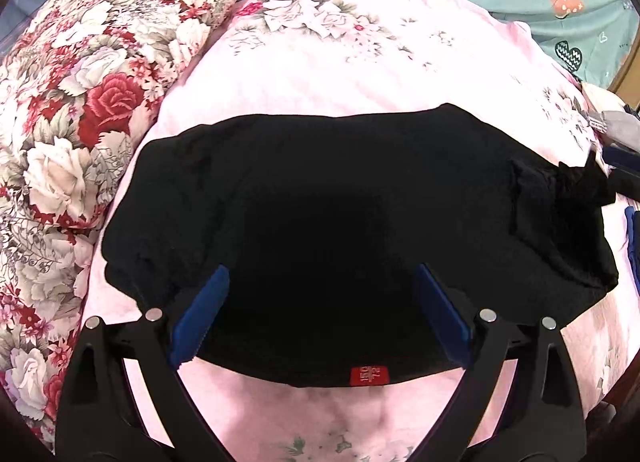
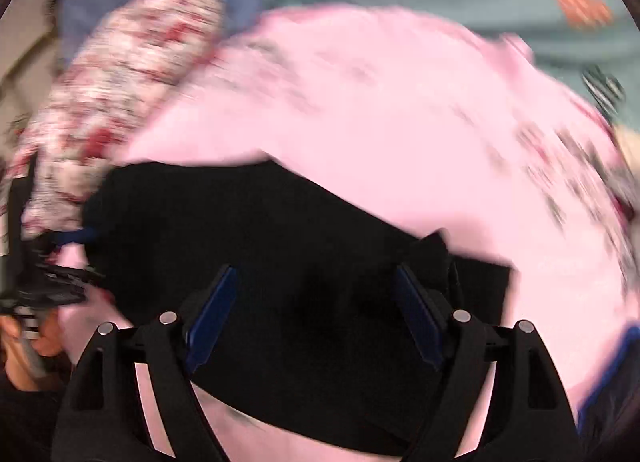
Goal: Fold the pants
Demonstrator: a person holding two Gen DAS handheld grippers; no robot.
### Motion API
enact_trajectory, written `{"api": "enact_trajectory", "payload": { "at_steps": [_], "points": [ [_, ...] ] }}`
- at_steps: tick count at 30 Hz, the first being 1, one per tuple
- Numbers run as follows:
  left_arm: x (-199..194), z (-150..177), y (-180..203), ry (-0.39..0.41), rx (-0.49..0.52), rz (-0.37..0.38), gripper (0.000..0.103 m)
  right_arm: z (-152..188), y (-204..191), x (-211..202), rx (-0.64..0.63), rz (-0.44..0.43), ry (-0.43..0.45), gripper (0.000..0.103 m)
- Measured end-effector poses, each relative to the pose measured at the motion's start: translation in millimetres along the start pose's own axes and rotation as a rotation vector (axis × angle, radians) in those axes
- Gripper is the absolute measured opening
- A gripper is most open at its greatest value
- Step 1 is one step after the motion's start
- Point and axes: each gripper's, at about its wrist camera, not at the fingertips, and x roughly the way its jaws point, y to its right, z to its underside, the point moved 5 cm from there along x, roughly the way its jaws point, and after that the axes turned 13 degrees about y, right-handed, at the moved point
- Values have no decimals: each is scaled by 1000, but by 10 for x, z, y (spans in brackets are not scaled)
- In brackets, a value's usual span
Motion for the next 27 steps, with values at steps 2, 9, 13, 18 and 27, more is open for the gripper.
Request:
{"api": "enact_trajectory", "payload": {
  "at_steps": [2,9,13,18,27],
  "points": [
    [2,9,-47,-6,-6,-13,95,101,-489,186,-244,-53,-93,81],
    [22,22,-134,-10,-28,-27,95,242,-67,324,-146,26,-217,81],
    [60,-9,-2,-13,-3,-12,95,210,537,25,123,30,-116,81],
    [53,-46,147,-6,27,5,95,208,968,-205,311,33,-21,81],
    [59,-45,217,-1,40,24,95,802,1151,-116,452,78,-190,81]
  ]
}}
